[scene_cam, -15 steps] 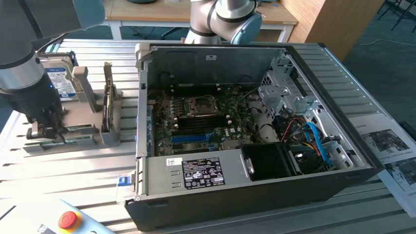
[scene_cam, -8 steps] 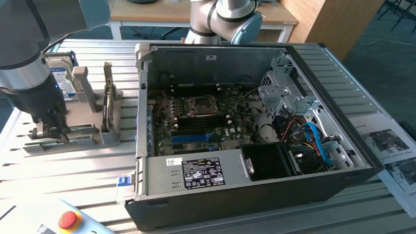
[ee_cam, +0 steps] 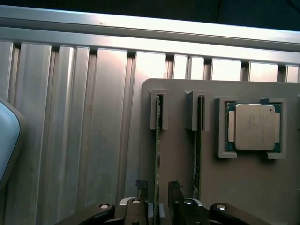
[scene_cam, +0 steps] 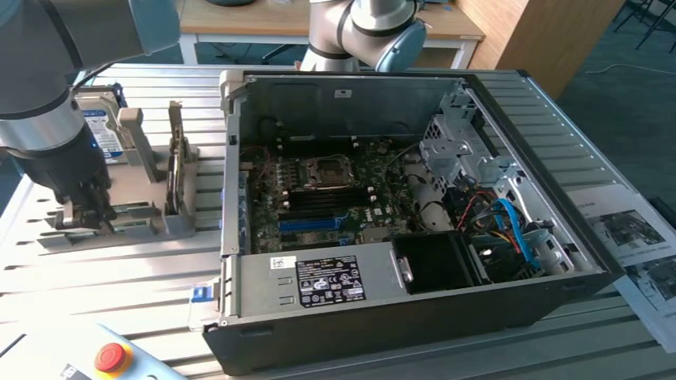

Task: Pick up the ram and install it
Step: 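Pick up the ram and move it above insertion slot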

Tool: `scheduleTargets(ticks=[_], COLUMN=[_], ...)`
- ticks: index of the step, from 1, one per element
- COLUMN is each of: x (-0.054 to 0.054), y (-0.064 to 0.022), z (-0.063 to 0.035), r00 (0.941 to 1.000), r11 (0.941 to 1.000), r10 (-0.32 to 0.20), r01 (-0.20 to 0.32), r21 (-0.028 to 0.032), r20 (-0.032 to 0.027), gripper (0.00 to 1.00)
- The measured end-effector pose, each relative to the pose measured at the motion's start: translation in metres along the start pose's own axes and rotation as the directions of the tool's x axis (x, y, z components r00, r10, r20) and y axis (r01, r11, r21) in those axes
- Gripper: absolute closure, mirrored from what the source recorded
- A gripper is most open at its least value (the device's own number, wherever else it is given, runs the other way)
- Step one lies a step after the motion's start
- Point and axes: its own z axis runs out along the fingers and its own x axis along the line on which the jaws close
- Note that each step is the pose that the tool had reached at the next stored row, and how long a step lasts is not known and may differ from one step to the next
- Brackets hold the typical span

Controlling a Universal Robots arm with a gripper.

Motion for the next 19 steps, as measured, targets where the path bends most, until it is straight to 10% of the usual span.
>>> scheduleTargets(ticks=[19], x=[0.0003], y=[-0.0047], z=[0.0013], r00=[1.0], r11=[1.0], r10=[0.0], r01=[0.0], r21=[-0.0032], r20=[0.0001], gripper=[0.7])
